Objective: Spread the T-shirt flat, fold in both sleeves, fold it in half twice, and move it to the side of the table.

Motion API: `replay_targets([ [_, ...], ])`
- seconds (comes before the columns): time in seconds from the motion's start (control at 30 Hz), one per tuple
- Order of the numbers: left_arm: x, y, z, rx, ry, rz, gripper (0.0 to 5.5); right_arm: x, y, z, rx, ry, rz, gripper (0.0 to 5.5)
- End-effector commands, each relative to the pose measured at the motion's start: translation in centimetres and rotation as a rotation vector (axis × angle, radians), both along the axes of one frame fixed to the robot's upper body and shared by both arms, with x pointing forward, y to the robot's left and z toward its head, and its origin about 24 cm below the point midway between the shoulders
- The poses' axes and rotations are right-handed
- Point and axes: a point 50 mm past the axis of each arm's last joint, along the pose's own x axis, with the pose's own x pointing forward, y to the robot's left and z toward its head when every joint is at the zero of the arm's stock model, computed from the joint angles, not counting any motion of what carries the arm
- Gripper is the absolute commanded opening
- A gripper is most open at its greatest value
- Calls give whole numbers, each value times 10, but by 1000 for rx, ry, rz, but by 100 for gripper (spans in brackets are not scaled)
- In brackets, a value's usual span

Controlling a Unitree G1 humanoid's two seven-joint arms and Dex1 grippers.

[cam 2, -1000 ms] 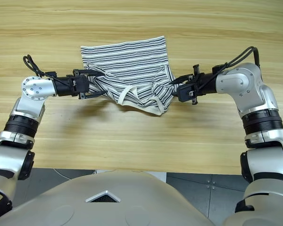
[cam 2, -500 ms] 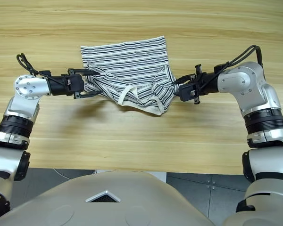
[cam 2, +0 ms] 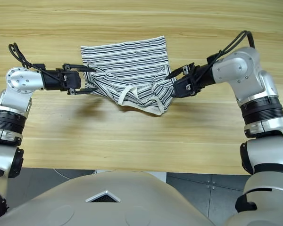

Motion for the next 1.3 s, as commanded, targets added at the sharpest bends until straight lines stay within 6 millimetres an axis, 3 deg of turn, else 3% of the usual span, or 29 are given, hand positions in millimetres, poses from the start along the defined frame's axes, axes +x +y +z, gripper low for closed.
replay_targets([
  [0.03,2,-2,0,19,3,-10,290,10,-6,16,-19,58,-64,305],
  [0.27,2,-4,-6,69,35,-39,290,6,-15,-4,-138,206,-88,305],
  [0.73,3,-9,-13,65,7,-28,290,17,8,-20,-95,154,-43,305],
  [0.97,3,-12,-14,55,-5,-34,290,24,6,-32,-131,203,-93,305],
  [1.3,2,-14,-16,46,-20,-34,290,29,8,-31,-51,279,-129,120],
])
